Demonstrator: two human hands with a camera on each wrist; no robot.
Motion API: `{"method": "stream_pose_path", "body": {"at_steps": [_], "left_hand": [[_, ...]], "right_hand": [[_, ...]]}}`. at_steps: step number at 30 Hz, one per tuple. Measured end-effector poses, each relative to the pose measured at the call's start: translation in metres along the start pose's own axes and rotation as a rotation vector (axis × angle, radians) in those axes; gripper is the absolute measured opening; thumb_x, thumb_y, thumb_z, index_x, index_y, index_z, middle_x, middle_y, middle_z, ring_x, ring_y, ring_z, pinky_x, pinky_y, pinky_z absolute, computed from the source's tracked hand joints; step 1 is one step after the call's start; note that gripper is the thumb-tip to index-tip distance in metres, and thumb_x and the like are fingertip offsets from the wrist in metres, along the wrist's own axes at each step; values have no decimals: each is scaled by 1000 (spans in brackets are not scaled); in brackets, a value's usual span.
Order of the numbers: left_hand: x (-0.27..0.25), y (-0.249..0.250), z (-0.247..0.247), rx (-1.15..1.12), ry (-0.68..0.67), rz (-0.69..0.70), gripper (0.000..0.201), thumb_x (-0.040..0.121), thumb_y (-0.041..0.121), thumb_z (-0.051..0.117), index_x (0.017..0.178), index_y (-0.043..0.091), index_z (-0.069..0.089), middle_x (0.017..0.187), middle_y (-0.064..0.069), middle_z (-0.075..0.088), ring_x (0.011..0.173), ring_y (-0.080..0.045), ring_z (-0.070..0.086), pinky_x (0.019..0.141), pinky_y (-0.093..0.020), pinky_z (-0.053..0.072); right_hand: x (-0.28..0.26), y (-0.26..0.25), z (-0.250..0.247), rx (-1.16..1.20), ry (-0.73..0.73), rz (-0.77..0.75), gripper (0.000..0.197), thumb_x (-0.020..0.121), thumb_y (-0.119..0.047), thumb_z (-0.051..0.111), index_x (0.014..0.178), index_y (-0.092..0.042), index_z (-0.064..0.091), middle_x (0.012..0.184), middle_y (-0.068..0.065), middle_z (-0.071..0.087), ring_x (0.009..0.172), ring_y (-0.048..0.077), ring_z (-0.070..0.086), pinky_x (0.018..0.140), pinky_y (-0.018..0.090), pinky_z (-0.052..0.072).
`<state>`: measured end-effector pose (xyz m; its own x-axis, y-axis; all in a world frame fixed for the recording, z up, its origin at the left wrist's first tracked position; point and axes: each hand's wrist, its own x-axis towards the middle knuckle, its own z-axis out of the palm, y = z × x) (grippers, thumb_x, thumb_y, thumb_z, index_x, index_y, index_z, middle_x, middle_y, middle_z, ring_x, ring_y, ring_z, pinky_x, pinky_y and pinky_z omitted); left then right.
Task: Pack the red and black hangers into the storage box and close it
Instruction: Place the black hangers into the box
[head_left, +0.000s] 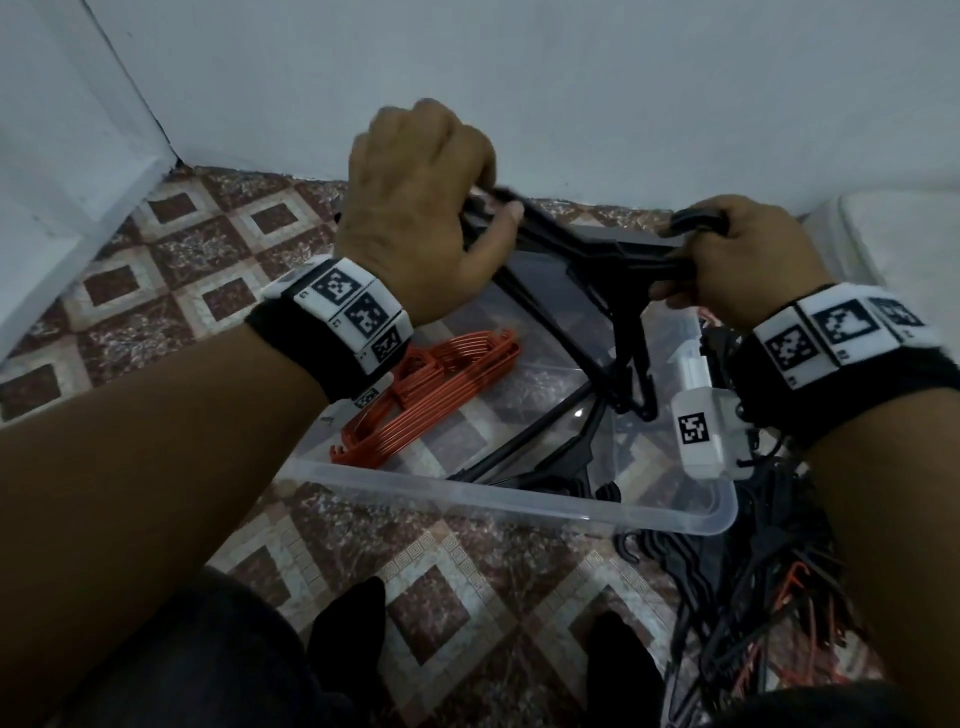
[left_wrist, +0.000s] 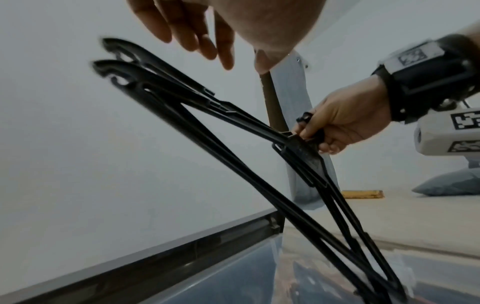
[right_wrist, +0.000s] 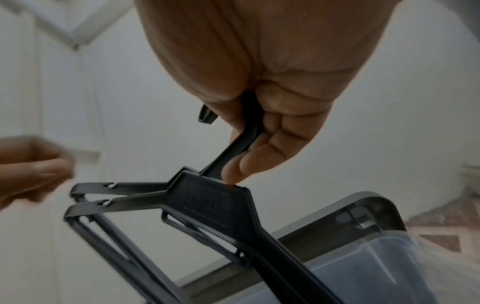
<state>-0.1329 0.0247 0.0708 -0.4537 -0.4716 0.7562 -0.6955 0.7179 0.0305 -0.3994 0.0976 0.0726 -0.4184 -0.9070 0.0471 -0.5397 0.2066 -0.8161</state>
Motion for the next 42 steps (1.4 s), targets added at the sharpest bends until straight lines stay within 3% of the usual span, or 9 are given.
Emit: {"method": "stream_pose_path", "body": {"at_steps": [2, 4, 8, 13, 28, 34, 36, 40, 42], "left_hand": [[-1, 4, 0, -71, -89, -166, 39, 91, 56, 46, 76, 20, 53, 77, 1, 55, 73, -22, 52, 65, -35, 41], [-7, 8, 10, -94, -439, -357, 52, 92, 66, 37, 73, 20, 53, 70, 2, 57, 66, -20, 55, 55, -31, 39], [-21, 21, 29, -332, -792, -472, 55, 93, 69, 35, 96, 17, 50, 74, 5, 62, 63, -15, 61, 55, -27, 39], [-19, 22, 38, -484, -652, -610, 33, 101, 45, 41, 107, 14, 52, 75, 0, 72, 61, -14, 70, 62, -33, 56], [-23, 11, 54, -160, -581, -514, 32, 101, 38, 44, 106, 7, 49, 73, -1, 51, 64, -21, 46, 47, -29, 27], [-21, 16, 55, -143, -605, -550, 34, 100, 34, 48, 111, 2, 50, 89, -13, 61, 82, -32, 58, 61, -32, 34], [-17, 14, 55, -159, -612, -542, 32, 100, 32, 48, 112, 2, 52, 96, -16, 64, 82, -32, 57, 63, -32, 35], [-12, 9, 55, -87, -668, -439, 33, 100, 31, 47, 115, 2, 50, 99, -20, 63, 82, -35, 55, 63, -34, 35], [-12, 13, 61, -43, -733, -369, 30, 99, 30, 47, 114, 4, 50, 102, -21, 63, 86, -39, 58, 63, -36, 36]], "right_hand": [[1, 0, -4, 193, 53, 84, 26, 94, -5, 41, 91, -18, 64, 82, 21, 71, 62, 31, 73, 55, 34, 57], [1, -4, -3, 333, 90, 130, 24, 95, -4, 42, 91, -14, 63, 79, 22, 68, 58, 29, 72, 50, 30, 55], [-7, -13, 10, 496, 99, 169, 22, 95, -4, 43, 89, -14, 63, 73, 15, 68, 56, 27, 71, 50, 29, 55], [-11, -11, 15, 594, -39, 219, 22, 97, -1, 43, 94, -10, 62, 64, 10, 70, 56, 27, 70, 51, 30, 56], [-27, -5, 14, 426, -323, 342, 16, 103, -7, 43, 98, -9, 58, 72, 16, 70, 55, 23, 66, 54, 30, 56], [-34, -7, 13, 344, -388, 330, 11, 104, -12, 47, 100, -11, 57, 83, 17, 73, 61, 23, 68, 62, 34, 56], [-33, -2, 1, 202, -435, 289, 10, 99, -24, 59, 102, -16, 62, 95, 14, 75, 73, 24, 72, 66, 33, 58], [-14, -7, -29, -143, -250, 113, 76, 57, -88, 63, 112, -35, 67, 110, -4, 72, 104, 20, 67, 96, 45, 52], [1, -4, -17, -55, -210, 123, 72, 51, -89, 61, 96, -33, 70, 104, -2, 73, 98, 22, 69, 95, 46, 53]]}}
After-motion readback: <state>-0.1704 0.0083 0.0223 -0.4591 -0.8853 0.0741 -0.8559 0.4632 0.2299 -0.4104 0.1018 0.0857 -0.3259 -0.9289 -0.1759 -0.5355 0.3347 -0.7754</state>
